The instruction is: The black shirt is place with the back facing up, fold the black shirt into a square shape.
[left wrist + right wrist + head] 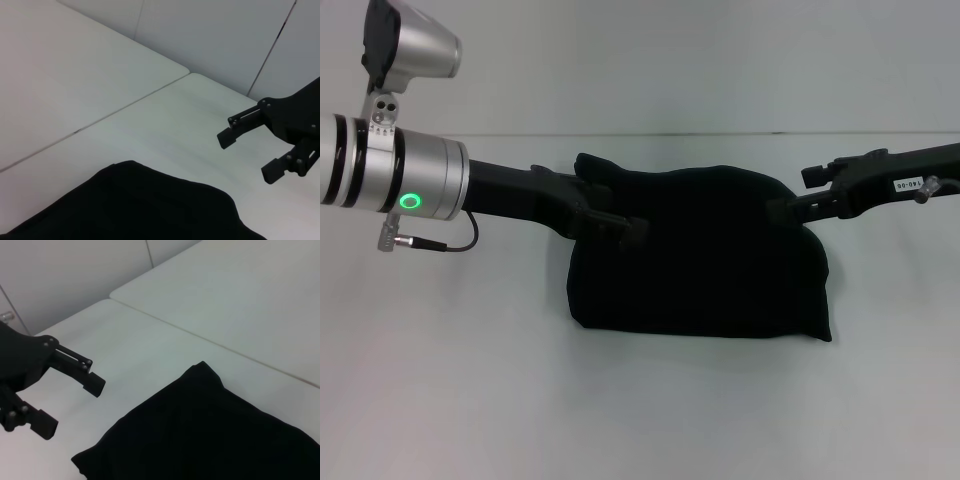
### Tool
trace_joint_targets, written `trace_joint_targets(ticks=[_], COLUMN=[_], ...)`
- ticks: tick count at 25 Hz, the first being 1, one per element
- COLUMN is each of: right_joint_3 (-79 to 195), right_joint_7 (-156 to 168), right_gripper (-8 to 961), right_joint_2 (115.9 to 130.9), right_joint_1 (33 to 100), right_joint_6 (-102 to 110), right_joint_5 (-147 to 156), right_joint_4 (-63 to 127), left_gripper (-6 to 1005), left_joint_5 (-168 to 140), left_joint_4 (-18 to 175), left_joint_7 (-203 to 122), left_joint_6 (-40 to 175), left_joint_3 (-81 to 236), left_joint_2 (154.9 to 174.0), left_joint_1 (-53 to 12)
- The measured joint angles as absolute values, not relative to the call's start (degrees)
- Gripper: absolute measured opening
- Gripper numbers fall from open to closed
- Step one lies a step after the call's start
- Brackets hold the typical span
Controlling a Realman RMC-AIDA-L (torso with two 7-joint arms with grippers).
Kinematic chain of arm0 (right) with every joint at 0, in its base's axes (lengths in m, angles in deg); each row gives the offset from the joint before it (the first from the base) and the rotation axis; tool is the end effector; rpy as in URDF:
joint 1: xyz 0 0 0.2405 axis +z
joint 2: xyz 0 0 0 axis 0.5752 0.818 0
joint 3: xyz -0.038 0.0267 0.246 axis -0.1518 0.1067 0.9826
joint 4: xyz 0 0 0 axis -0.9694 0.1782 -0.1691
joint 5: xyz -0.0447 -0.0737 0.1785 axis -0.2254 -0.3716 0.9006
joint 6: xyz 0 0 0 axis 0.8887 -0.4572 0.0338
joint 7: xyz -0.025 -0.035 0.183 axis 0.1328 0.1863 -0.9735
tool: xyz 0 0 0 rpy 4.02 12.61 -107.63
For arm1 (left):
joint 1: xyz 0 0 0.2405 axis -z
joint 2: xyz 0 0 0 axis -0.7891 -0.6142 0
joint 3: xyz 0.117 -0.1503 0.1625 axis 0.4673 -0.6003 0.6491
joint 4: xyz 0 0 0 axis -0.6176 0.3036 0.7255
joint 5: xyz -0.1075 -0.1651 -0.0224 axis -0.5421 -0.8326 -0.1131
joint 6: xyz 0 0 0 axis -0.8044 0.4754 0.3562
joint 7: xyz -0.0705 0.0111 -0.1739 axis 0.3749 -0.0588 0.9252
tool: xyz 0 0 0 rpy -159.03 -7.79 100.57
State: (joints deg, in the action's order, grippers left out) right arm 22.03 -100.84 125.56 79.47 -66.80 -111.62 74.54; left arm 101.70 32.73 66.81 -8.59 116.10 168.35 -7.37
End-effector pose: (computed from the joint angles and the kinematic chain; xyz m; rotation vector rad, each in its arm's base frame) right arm 0.1992 0.4203 -0.0012 -2.6410 0.8333 0.2759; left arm -0.1701 0.4009 -0.0285 -2.7613 -0.7965 -0.3869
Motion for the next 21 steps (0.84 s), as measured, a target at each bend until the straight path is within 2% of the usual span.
trace_joint_targets(ticks=[21], right_joint_3=[22.0], right_joint_7=[-100.8], right_gripper=[940], right_joint_2=[125.54], right_joint_1=[79.6], right_joint_6=[-66.4], right_joint_5=[-111.6], right_joint_4=[74.6], left_gripper=[861], left_joint_5=[101.8], left_joint_4=[32.8], left_joint_7=[67.4], left_joint_6=[-8.6], left_joint_3=[116.2], left_joint_2=[168.24], left_joint_1=[-7.3])
